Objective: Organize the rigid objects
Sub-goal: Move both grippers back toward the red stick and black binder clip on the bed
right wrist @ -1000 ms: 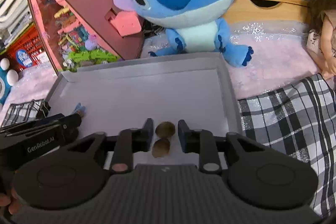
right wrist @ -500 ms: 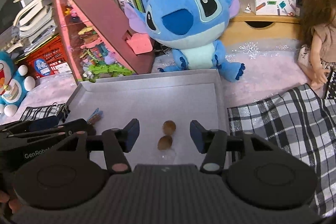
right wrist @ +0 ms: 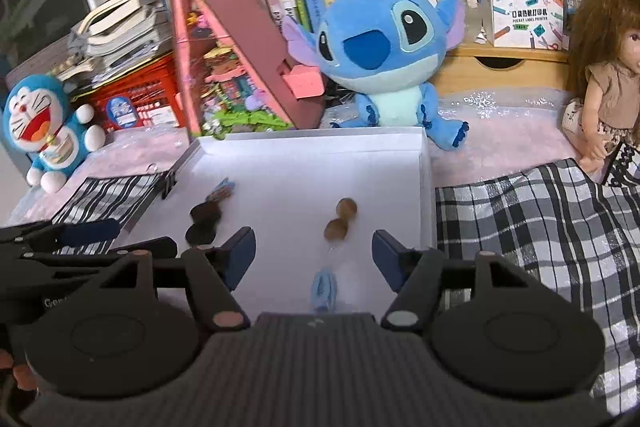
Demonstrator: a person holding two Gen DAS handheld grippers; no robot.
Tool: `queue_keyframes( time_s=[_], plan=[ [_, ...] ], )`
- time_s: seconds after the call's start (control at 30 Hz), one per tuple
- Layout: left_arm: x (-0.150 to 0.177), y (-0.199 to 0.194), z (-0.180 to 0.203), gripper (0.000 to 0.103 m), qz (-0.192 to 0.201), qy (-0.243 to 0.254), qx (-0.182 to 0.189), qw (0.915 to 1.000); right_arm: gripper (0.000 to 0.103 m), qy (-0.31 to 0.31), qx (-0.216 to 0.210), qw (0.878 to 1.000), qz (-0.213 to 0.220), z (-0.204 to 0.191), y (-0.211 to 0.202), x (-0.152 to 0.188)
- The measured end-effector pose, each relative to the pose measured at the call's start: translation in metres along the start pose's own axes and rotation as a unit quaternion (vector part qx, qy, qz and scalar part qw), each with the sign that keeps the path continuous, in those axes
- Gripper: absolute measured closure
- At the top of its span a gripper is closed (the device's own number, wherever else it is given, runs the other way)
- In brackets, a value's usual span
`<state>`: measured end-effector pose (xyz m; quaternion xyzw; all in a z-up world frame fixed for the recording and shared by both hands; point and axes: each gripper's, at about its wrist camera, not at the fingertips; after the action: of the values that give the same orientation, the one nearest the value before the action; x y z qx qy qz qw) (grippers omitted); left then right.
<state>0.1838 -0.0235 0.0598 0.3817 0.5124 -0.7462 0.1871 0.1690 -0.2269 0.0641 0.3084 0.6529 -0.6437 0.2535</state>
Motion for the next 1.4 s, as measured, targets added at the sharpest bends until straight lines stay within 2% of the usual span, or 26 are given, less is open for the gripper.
queue_keyframes(
  time_s=[0.6,0.83,1.4],
  plan=[
    [0.062,-0.063,0.008,0.026,0.007,0.019,0.022,0.9995,0.019,-0.058,-0.013,0.998,0.03,-0.005,-0.056,0.056],
    [0.081,-0.07,0.011,0.026,0.002,0.011,0.027,0.9996,0.017,-0.072,-0.017,0.997,0.032,-0.007,-0.067,0.076],
    [0.124,-0.092,0.027,0.025,-0.003,0.025,0.037,0.999,0.015,-0.097,-0.013,0.995,0.034,-0.001,-0.086,0.121]
  ],
)
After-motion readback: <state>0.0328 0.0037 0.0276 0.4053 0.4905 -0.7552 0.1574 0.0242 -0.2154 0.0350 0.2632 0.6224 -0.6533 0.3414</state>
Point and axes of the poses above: each gripper's, at about its wrist camera, not at the fingertips, and y roughly the way its jaws point, z to its right, x to its underside, and after that the axes turned 13 degrees about x, right-handed
